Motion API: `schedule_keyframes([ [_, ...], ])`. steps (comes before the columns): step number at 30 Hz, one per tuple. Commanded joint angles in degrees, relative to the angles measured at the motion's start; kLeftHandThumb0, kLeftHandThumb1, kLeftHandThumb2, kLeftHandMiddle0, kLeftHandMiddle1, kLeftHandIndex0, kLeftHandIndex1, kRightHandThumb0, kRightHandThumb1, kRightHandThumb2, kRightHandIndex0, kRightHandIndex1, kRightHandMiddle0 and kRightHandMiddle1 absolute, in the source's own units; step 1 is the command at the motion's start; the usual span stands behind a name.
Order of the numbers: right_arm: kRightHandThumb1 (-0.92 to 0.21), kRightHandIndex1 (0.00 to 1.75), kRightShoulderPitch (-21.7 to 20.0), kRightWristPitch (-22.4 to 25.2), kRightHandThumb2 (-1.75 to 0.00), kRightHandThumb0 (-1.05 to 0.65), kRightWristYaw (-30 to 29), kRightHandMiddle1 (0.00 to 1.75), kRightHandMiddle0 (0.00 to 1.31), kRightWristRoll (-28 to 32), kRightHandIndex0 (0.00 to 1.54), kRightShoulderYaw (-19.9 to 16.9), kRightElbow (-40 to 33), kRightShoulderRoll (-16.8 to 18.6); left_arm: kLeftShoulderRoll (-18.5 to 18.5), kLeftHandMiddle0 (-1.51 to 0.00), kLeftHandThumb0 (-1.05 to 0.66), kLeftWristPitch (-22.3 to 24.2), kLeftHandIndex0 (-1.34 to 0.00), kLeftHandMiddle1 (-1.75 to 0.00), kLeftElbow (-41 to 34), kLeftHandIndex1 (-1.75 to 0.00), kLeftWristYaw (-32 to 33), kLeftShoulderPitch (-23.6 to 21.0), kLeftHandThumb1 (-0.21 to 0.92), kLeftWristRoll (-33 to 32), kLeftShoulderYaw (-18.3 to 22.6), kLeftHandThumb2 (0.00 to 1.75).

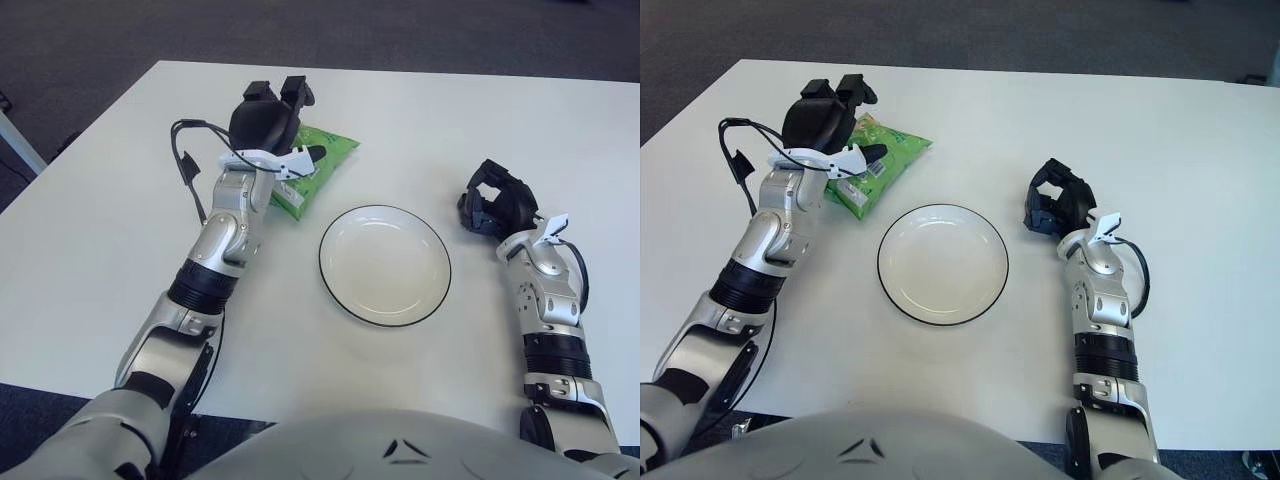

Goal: Put the snack into the plate.

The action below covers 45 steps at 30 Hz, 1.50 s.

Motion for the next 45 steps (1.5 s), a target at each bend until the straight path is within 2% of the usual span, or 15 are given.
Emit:
schedule_keyframes([
  [1, -0.32, 1.75, 2.83, 2.19, -1.31, -0.48, 0.26, 1.75, 0.61, 0.37, 1.31, 0.32, 2.43, 1.16, -1.36, 0.00, -1.03, 4.53, 0.00, -0.30, -0.66, -0.40, -3.40, 0.85, 0.92, 2.46, -1.75, 0.72],
  [4, -0.32, 1.75, 2.70, 2.46, -1.31, -0.48, 0.27, 1.75, 0.61, 0.42, 1.30, 0.29, 2.42, 1.17, -2.54, 0.00, -1.04, 7.97, 0.00, -0.10, -1.11, -0.21, -5.74, 0.91, 0.92, 3.46, -2.50, 0.79],
  [10, -0.32, 1.75, 2.43, 2.55, -1.31, -0.48, 0.34, 1.75, 0.61, 0.63, 1.29, 0.13, 2.69, 1.29, -5.16, 0.00, -1.05, 13.19, 0.00, -0.01, -0.75, -0.06, -7.61, 1.14, 0.92, 4.21, -3.69, 0.86],
  [16, -0.33, 1.75, 2.10, 1.91, -1.31, -0.48, 0.46, 1.75, 0.61, 0.64, 1.29, 0.23, 3.18, 1.48, -7.85, 0.00, -1.05, 17.84, 0.00, 0.00, -0.47, -0.01, -8.57, 2.10, 0.92, 4.22, -4.81, 0.87],
  [26, -0.33, 1.75, 2.05, 1.37, -1.31, -0.48, 0.00, 1.75, 0.61, 0.40, 1.31, 0.29, 3.13, 1.73, -8.59, 0.00, -1.05, 23.48, 0.00, 0.00, 1.57, 0.00, -11.61, 2.87, 0.92, 5.27, -7.61, 0.86],
  [33, -0.32, 1.75, 1.99, 1.10, -1.31, -0.48, 0.18, 1.75, 0.61, 0.37, 1.31, 0.29, 3.47, 1.62, -8.73, 0.00, -1.05, 25.83, 0.00, 0.00, 2.32, 0.00, -12.51, 3.69, 0.92, 5.27, -9.08, 0.88],
  [39, -0.32, 1.75, 1.76, 0.81, -1.31, -0.48, 0.95, 1.75, 0.61, 0.68, 1.31, 0.17, 4.08, 1.26, -9.12, 0.00, -1.05, 26.74, 0.00, 0.00, 6.05, 0.00, -10.68, 3.76, 0.92, 4.82, -9.74, 0.86],
  [45, -0.32, 1.75, 1.92, 0.63, -1.31, -0.48, 0.68, 1.75, 0.61, 0.30, 1.31, 0.20, 3.69, 1.24, -8.86, 0.00, -1.05, 24.87, 0.00, 0.00, 12.61, 0.00, -5.24, 3.31, 0.92, 3.60, -9.25, 0.83],
])
